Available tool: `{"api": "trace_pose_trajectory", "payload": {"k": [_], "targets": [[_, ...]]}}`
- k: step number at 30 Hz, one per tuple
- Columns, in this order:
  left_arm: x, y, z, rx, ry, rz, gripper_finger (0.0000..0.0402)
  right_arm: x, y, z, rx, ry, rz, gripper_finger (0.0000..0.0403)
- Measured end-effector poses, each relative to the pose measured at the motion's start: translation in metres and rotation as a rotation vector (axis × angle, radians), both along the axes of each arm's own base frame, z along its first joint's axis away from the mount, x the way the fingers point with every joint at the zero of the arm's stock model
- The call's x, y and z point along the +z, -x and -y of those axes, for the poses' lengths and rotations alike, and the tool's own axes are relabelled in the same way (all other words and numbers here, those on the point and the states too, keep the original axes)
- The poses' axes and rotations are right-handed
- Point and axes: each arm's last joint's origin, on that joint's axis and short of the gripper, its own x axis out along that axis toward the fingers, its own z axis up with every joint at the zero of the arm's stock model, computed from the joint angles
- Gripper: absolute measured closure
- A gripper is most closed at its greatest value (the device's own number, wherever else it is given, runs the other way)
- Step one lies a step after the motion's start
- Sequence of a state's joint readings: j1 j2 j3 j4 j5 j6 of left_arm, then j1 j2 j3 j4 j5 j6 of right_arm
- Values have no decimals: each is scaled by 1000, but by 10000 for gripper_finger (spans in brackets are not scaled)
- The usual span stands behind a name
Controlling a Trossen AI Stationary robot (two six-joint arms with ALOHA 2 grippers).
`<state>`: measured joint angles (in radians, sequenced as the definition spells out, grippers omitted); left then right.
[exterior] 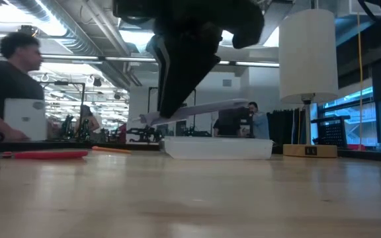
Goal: Pack school essentials
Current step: Put the blue pen into the black supply box
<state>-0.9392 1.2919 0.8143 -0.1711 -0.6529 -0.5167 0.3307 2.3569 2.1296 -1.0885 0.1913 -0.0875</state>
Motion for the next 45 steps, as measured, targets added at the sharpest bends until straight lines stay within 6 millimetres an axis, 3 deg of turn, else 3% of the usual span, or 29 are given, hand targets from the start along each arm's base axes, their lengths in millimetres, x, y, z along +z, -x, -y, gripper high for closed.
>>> {"api": "trace_pose_trajectory", "payload": {"k": [7,15,22,34,45], "targets": [[0,0,0,0,-1,0,400,0,-4,14,-41,-4,4,348],[0,0,0,-2,-4,0,399,-26,3,18,-68,13,-69,348],[0,0,0,-2,-4,0,396,-18,4,24,-78,87,-42,348],[0,-1,-1,3,-6,-2,399,15,8,71,-139,170,-42,348],[-2,-11,-13,86,-58,1,399,20,5,129,-207,216,-71,348]]}}
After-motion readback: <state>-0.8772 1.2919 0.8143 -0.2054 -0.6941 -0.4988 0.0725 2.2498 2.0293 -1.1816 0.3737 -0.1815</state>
